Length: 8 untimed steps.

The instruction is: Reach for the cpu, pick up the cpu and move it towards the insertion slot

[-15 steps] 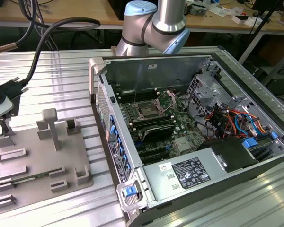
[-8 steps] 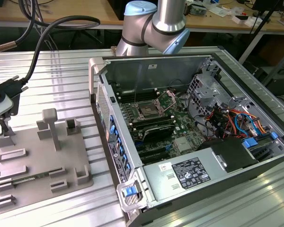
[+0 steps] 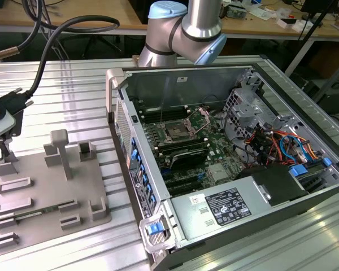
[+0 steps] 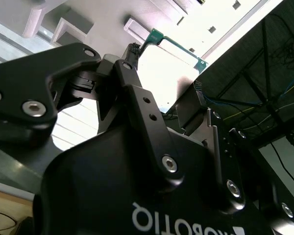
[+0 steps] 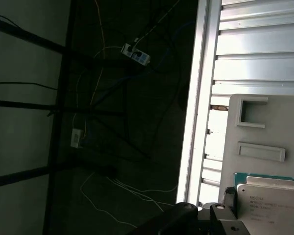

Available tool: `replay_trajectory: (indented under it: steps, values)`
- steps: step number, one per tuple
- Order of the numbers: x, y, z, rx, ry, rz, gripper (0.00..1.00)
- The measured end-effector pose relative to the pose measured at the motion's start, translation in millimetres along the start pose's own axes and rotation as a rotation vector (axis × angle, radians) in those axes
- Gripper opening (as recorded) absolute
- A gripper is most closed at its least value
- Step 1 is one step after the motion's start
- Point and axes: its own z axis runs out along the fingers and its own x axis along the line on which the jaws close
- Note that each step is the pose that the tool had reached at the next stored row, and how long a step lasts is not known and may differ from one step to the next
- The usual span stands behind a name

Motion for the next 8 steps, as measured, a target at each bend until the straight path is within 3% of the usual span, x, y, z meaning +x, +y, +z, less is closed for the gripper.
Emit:
replay_trajectory:
  steps: [8]
  values:
    - [0.0,0.0,-0.4,0.0002,0.0003,-0.006,0.55]
